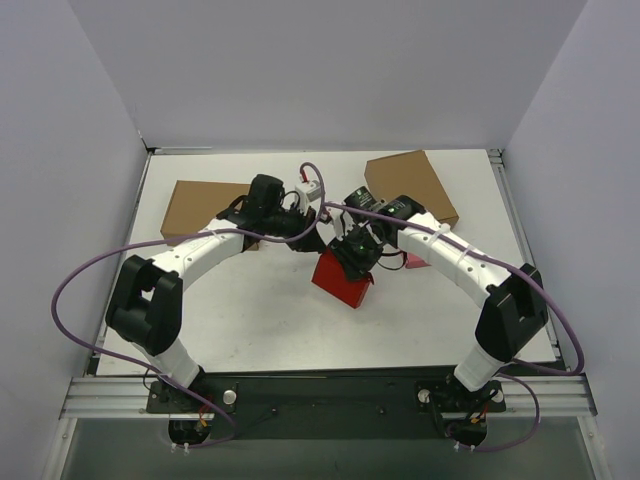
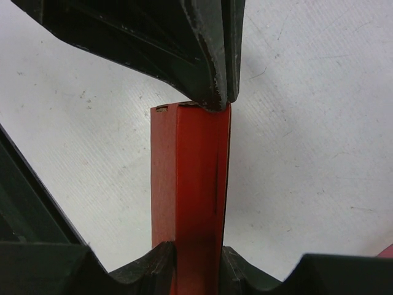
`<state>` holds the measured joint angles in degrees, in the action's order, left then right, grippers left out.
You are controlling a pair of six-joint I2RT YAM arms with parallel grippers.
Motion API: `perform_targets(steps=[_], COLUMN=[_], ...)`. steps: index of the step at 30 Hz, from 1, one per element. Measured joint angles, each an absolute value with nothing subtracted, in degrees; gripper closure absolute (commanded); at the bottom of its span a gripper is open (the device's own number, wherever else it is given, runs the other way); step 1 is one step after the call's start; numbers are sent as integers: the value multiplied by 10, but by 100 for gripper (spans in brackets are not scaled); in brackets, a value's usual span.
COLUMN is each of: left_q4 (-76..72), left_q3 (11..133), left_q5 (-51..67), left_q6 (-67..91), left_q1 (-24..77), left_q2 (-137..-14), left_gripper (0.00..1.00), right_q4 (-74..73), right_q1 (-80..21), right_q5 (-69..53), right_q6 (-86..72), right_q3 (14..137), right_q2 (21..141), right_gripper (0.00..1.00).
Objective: Fold the paper box
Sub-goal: Close the paper box at the center of the board.
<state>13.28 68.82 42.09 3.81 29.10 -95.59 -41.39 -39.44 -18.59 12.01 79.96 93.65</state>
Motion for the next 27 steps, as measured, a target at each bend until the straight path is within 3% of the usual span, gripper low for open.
perform_targets(steps=[27], left_q4=[100], left_q3=[678], left_q5=[319], left_q6=[204], left_q1=[307], left_q2=[-971], left_gripper=[100], right_q4=[-404], right_q1=[-440], right_q5=[-36], right_q6=[85], right_q3=[814], right_q2=[985], right_gripper=[82])
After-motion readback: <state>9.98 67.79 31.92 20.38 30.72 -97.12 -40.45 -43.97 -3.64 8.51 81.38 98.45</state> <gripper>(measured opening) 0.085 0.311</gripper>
